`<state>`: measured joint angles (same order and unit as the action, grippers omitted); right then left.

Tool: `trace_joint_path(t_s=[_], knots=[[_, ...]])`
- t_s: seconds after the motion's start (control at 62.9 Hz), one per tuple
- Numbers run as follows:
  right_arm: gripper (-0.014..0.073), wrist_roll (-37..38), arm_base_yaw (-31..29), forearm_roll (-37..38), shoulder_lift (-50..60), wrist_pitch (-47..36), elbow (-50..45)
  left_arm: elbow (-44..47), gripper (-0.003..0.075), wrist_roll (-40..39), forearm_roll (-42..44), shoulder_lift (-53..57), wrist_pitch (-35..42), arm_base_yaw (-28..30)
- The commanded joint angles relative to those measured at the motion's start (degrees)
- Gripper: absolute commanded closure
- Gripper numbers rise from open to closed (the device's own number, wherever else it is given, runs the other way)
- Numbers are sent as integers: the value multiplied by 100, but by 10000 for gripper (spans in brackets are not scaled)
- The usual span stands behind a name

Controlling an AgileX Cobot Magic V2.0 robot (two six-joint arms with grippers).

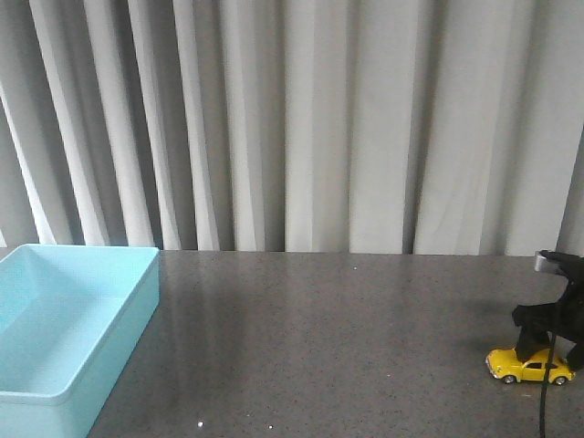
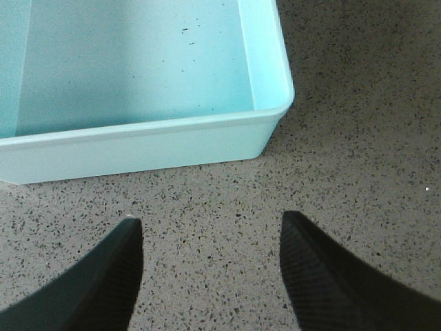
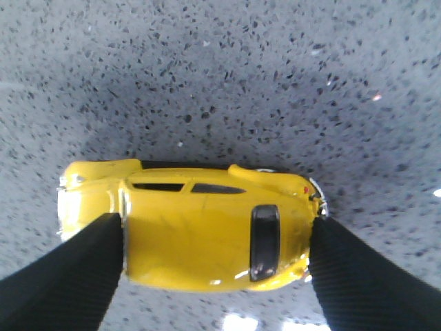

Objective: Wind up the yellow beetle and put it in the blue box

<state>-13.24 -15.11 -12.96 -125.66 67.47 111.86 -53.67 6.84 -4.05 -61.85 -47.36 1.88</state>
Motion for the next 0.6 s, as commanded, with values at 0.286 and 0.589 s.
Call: trace_joint_path(t_s=[0.286,0.589], knots=[[54,-258,-41,-298,1687,231,115,-192,286,-8,-80,69,275,-16],[84,47,677,-114,2789,594,-180,-192,286,-8,-80,69,294,-16]])
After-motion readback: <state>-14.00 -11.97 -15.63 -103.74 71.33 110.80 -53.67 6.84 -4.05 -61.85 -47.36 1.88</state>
